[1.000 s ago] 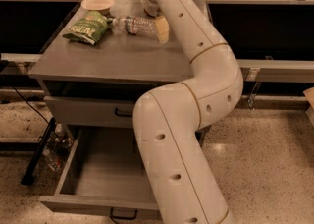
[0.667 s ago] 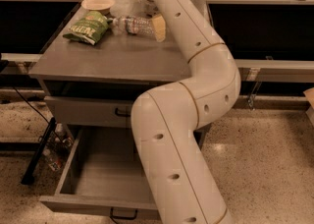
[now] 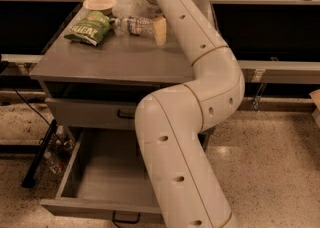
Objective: Place water bottle into middle drawer
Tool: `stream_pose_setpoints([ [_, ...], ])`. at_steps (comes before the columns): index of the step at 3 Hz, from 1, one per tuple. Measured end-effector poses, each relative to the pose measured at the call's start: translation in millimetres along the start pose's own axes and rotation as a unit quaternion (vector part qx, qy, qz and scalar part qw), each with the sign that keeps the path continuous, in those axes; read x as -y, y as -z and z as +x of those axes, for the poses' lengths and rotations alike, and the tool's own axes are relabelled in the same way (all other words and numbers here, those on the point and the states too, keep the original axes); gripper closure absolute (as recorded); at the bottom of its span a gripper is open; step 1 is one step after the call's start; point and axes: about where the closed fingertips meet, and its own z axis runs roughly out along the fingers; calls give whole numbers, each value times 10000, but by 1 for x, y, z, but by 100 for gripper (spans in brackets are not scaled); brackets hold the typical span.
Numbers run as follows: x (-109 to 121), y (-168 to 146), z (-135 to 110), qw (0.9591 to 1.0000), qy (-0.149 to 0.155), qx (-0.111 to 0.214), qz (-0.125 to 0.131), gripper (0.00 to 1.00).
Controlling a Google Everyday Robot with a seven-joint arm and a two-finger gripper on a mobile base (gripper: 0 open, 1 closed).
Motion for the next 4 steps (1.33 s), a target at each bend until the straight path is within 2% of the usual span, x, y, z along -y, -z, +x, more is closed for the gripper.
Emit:
stream_pose_setpoints([
  [2, 2, -7, -7, 10000, -1, 92, 21, 0],
  [3, -14, -9, -2, 9990, -340, 235, -172, 0],
  [4, -14, -9, -2, 9990, -340, 235, -172, 0],
])
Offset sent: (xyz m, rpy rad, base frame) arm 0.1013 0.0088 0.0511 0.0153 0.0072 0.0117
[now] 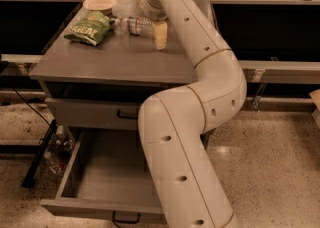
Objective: Place water bottle into middle drawer
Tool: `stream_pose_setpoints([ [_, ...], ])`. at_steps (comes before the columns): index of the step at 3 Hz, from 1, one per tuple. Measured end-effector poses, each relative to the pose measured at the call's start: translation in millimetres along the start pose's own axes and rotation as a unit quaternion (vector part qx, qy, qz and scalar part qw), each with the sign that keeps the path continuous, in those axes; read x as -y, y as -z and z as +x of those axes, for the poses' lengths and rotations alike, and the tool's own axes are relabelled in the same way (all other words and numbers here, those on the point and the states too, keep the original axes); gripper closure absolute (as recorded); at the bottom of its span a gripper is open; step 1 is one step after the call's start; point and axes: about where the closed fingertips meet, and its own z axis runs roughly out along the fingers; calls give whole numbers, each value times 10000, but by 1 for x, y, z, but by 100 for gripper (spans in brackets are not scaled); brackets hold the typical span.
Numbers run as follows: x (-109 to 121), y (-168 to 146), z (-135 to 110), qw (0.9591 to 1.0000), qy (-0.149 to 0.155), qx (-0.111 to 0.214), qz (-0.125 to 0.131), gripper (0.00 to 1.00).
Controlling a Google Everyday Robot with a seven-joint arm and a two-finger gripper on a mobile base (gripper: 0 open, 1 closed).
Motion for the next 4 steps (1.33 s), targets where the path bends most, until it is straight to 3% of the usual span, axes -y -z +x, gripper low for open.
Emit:
stream_pose_setpoints([
  [2, 7, -7, 2, 9999, -10, -75, 134, 0],
  [4, 29, 72, 4, 9983, 144, -110, 559, 0],
])
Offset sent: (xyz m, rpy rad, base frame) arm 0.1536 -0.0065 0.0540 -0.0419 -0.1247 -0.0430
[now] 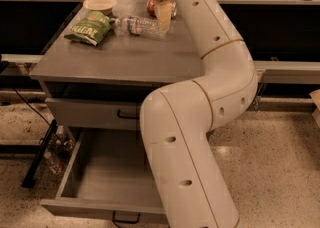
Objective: Place water bottle into middle drawer
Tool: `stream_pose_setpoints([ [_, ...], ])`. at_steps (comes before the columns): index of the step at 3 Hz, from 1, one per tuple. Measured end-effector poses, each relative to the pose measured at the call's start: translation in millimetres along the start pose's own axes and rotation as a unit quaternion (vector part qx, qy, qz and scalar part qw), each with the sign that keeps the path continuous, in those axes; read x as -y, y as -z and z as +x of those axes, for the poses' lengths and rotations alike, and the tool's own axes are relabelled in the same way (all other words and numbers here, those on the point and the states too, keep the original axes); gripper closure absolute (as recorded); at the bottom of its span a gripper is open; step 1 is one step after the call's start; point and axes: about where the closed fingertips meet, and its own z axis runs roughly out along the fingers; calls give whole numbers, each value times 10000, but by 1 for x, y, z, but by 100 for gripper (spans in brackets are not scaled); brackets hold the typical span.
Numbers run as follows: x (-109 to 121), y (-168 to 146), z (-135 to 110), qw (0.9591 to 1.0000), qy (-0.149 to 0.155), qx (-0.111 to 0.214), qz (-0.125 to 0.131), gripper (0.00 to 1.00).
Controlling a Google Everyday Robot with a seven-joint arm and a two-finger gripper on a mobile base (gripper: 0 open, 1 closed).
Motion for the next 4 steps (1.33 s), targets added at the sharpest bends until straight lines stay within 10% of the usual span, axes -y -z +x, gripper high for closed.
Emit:
stream_pose_setpoints([
  [4, 2, -49, -14, 9999, -117, 75, 50, 0],
])
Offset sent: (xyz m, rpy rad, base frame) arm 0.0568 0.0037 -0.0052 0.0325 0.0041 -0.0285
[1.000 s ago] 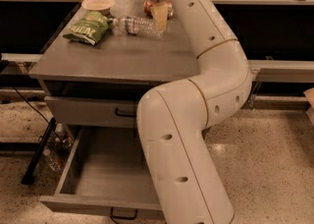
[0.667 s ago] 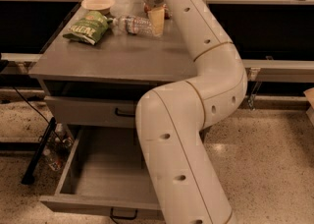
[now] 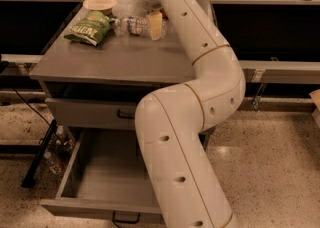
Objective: Place water bottle into middle drawer
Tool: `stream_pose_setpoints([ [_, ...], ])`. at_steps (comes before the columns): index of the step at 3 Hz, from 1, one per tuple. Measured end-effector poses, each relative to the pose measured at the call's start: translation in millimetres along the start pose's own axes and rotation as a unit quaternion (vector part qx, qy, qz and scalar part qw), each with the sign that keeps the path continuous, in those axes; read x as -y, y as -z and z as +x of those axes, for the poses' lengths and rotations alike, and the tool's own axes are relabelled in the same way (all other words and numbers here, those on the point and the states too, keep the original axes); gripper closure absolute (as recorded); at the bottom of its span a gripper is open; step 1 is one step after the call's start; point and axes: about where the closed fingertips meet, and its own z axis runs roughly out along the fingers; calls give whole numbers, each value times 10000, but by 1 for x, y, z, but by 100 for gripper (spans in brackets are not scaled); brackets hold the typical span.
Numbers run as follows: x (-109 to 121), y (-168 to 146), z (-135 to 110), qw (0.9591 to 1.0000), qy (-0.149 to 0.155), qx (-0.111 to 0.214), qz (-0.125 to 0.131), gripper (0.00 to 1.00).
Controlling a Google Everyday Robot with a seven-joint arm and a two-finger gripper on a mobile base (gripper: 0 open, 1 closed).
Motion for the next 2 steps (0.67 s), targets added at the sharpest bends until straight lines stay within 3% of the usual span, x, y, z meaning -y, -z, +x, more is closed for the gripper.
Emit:
stream_pose_setpoints([
  [2, 3, -13, 0, 9995, -283, 32, 116, 0],
])
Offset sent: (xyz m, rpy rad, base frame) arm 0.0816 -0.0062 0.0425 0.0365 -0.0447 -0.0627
